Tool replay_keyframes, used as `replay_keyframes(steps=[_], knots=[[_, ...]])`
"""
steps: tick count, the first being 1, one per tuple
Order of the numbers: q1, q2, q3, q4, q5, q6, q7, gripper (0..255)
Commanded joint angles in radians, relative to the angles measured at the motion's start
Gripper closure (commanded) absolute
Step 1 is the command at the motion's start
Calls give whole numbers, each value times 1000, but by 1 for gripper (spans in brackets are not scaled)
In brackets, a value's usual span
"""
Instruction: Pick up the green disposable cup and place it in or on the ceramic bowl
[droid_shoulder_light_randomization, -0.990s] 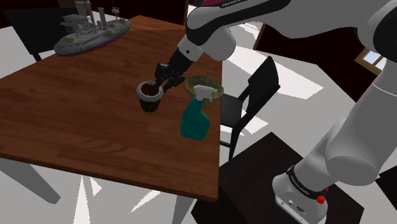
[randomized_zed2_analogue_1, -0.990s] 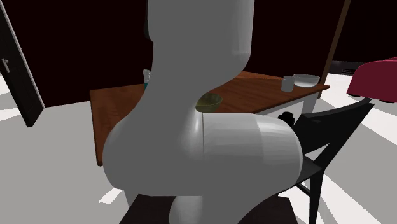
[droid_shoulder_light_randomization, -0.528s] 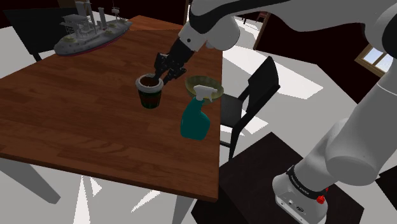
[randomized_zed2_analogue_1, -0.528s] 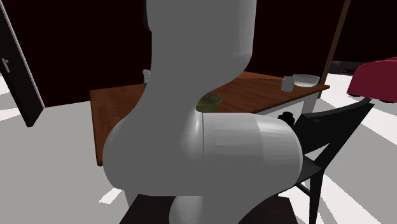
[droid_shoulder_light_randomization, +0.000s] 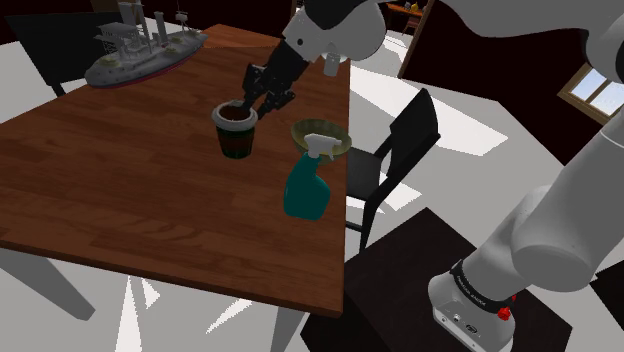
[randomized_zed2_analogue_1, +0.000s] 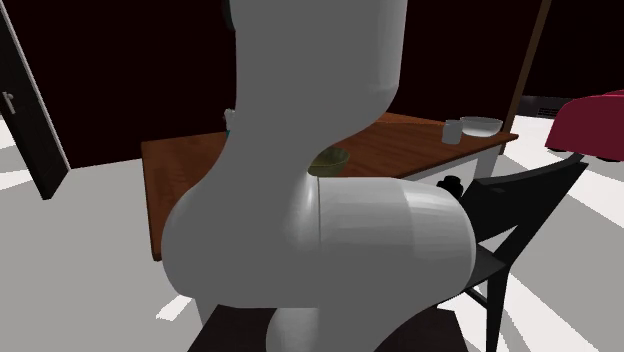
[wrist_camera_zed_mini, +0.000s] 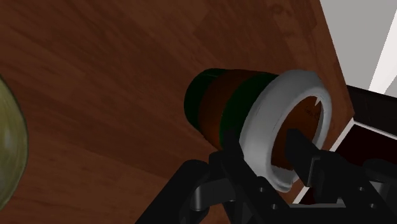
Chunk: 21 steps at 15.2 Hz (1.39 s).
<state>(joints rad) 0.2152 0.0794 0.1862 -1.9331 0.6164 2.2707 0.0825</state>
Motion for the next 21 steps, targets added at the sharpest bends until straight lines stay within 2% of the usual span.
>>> replay_keyframes(steps=[1, 14, 21], knots=[[-2, -7, -2, 19, -10, -23, 15, 255], [-8, -36, -10, 138, -57, -155, 98, 255], [-90, -147, -94, 66, -23, -276, -33, 255]])
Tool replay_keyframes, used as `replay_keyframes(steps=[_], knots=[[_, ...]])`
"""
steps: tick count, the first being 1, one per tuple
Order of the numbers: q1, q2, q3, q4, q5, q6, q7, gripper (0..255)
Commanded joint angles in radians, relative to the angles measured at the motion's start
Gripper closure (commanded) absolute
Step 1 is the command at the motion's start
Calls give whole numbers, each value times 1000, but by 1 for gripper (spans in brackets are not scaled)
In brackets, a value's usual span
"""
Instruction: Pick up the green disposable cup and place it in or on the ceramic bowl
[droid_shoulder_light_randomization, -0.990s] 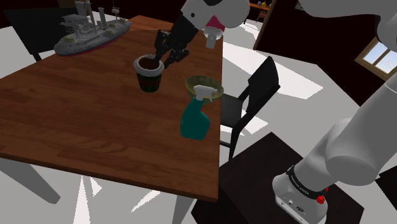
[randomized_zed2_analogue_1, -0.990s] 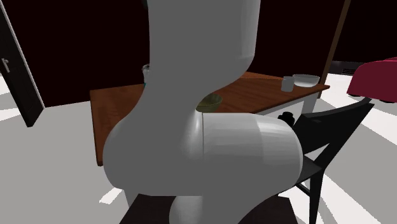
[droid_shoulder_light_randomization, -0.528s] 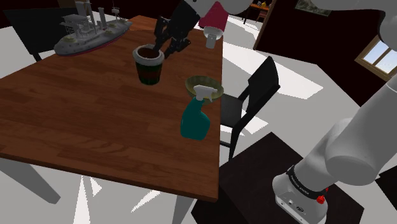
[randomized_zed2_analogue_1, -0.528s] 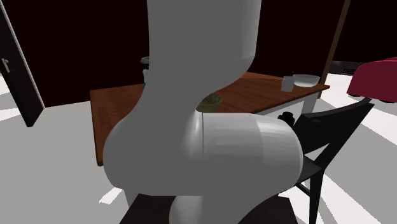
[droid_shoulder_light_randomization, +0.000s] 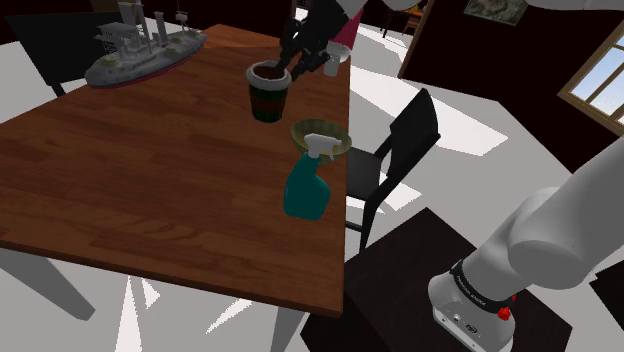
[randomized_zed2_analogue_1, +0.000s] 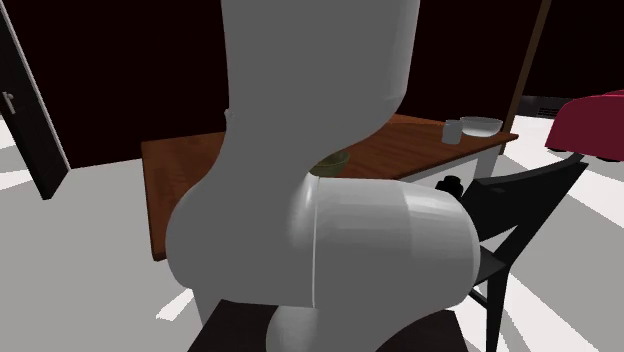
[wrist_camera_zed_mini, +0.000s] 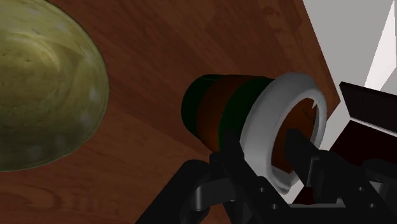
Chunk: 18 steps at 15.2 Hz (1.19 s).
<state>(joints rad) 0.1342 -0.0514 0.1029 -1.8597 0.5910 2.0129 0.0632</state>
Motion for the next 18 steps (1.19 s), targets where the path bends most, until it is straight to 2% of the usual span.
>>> replay_keyframes(steps=[1, 8, 14, 18], knots=[[-21, -28, -24, -12, 4, -37, -32, 255], [-98, -82, -122, -15, 0, -175, -151, 255], [-163, -87, -211, 32, -14, -301, -249, 255], [-162, -90, -209, -23, -9, -257, -275, 255]])
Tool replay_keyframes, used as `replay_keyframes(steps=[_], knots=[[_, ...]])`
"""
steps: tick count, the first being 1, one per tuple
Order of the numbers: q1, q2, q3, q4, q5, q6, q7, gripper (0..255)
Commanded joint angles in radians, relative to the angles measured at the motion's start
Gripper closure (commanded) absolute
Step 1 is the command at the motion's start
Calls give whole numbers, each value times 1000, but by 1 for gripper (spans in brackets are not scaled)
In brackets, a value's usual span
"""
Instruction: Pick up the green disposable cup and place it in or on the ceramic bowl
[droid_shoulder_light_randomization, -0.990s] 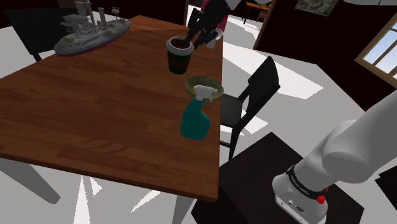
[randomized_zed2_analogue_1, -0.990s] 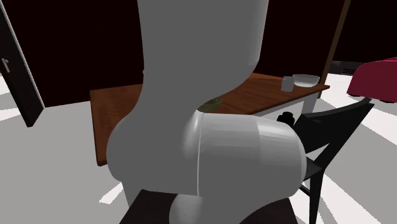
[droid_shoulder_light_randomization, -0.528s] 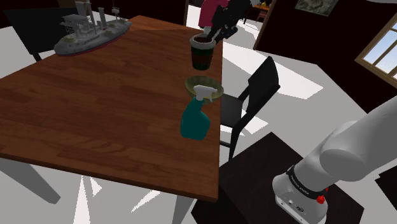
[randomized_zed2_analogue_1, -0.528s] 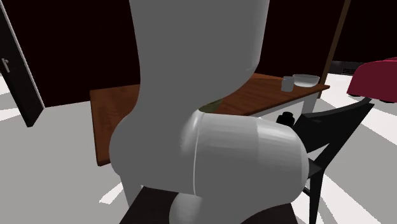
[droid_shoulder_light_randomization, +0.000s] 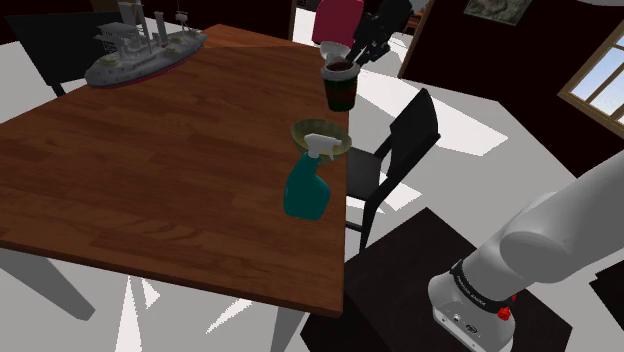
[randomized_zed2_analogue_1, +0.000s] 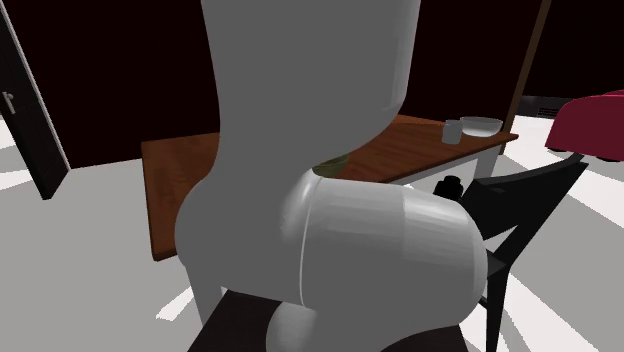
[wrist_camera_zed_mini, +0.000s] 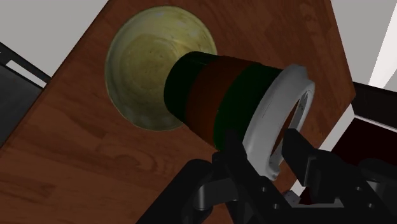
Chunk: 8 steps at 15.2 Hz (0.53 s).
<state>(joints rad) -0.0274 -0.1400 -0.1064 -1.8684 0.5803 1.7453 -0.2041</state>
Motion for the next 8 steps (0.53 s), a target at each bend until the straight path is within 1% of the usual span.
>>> replay_keyframes(steps=[1, 8], knots=[[0, -2, 1, -27, 3, 22, -14, 255], [3, 1, 4, -112, 16, 99, -59, 255]])
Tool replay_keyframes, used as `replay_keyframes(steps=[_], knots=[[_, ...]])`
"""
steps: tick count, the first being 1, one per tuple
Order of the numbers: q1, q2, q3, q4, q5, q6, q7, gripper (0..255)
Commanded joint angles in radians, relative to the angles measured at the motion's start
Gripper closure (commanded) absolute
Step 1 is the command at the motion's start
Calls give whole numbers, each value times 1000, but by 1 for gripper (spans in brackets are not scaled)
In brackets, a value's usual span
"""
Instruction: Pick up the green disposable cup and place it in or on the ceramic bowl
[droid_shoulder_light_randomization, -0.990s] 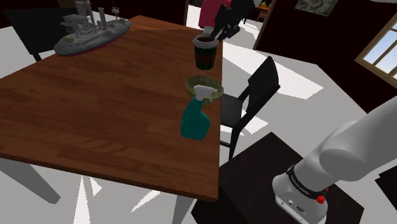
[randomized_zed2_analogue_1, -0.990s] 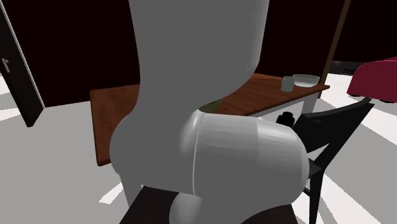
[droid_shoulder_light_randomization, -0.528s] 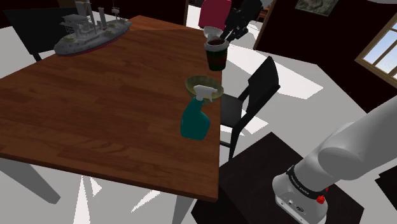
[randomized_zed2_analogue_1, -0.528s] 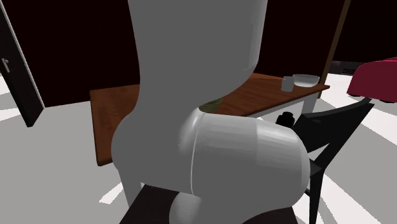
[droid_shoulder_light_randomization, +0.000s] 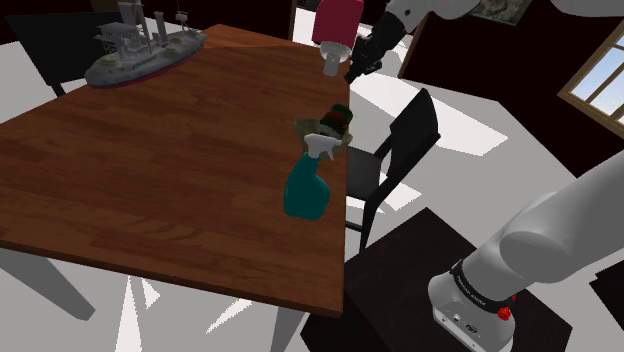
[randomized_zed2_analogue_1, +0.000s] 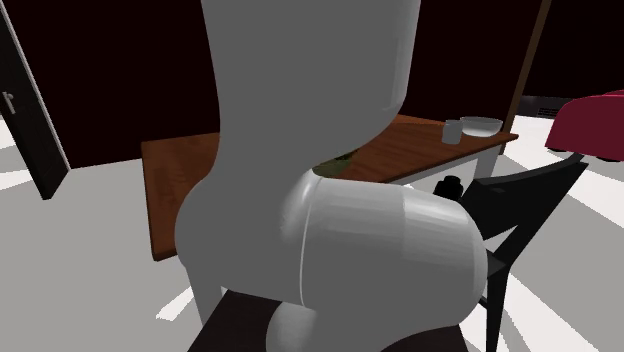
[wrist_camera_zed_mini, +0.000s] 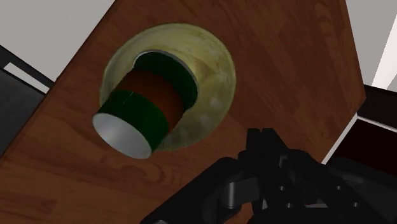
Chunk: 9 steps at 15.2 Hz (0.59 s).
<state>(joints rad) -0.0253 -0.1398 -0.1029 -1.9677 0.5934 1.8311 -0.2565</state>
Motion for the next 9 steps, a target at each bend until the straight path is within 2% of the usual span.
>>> replay_keyframes(steps=[1, 2, 3, 6, 9], knots=[[1, 2, 1, -24, 5, 24, -14, 255], [0, 3, 0, -10, 2, 11, -7, 255], [0, 3, 0, -10, 2, 11, -7, 0], [-28, 219, -50, 191, 28, -211, -83, 0], [-75, 451, -63, 417, 45, -429, -133, 0]])
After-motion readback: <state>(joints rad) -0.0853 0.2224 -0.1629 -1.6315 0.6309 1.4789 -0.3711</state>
